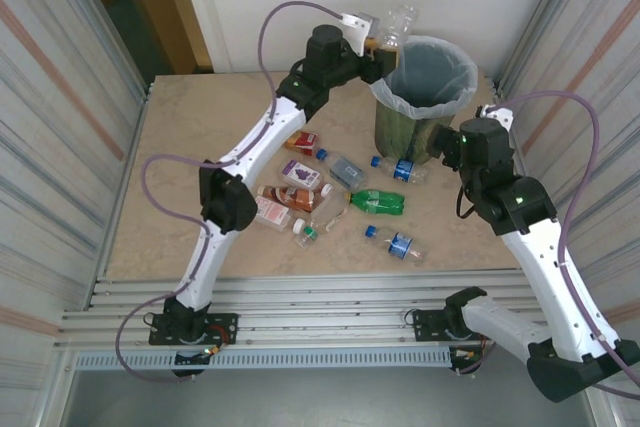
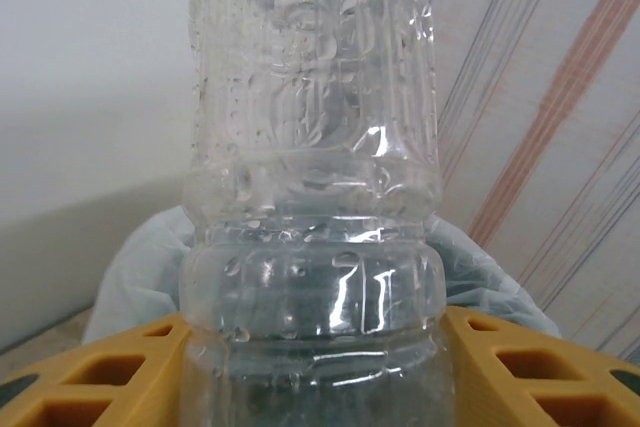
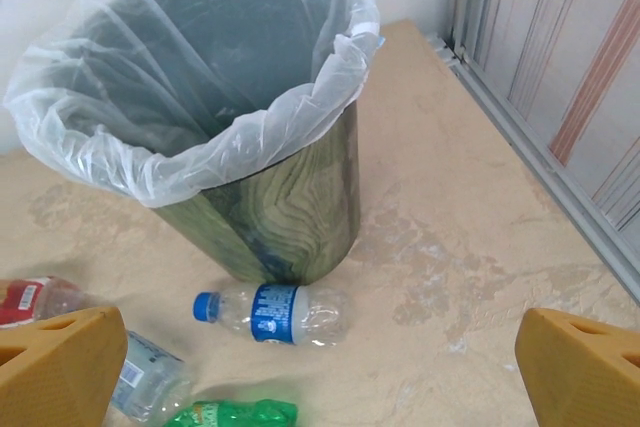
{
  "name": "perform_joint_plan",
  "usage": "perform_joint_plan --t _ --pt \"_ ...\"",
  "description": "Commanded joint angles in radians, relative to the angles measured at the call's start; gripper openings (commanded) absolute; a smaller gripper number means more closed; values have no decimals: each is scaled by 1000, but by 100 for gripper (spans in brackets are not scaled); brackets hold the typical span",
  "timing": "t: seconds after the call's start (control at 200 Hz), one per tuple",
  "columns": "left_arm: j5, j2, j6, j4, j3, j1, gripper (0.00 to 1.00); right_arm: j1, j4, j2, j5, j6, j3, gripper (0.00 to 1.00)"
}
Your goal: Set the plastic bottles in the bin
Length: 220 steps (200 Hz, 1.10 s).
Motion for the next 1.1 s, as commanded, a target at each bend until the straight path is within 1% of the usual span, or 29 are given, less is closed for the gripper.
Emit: perform_joint_plan --t 0.0,0.165,0.265,0.381,0.421,0.496,0.581,0.656,0.942,0.992,1.012,1.097 --pt "58 23 -61 101 49 -13 32 -1 2 -7 9 27 -17 98" --pt "82 80 -93 127 93 -25 34 -2 13 12 -10 27 -20 98" --pt "90 105 -91 124 109 -33 38 -1 20 22 -15 25 -21 98" --pt "88 117 -91 127 108 -37 44 -1 25 24 -23 25 -19 98" --pt "85 117 -90 124 109 -36 49 1 24 25 -25 26 -20 98" --pt "84 117 -90 126 109 -37 64 0 22 27 -27 26 -19 98" --pt "83 113 -90 124 109 -36 77 0 19 27 -27 25 -17 98" --pt "79 106 -85 122 108 -37 85 -2 15 27 -26 26 -16 98" --pt "59 54 -59 97 100 -37 96 -1 -7 27 -38 22 -12 98" --pt "52 34 -52 92 86 -37 98 -1 -11 27 -41 17 -14 98" --pt "49 23 -49 90 78 -37 99 -1 -9 52 -46 13 -17 98" --pt "29 -41 -37 85 18 -35 99 0 -13 61 -71 2 -27 98"
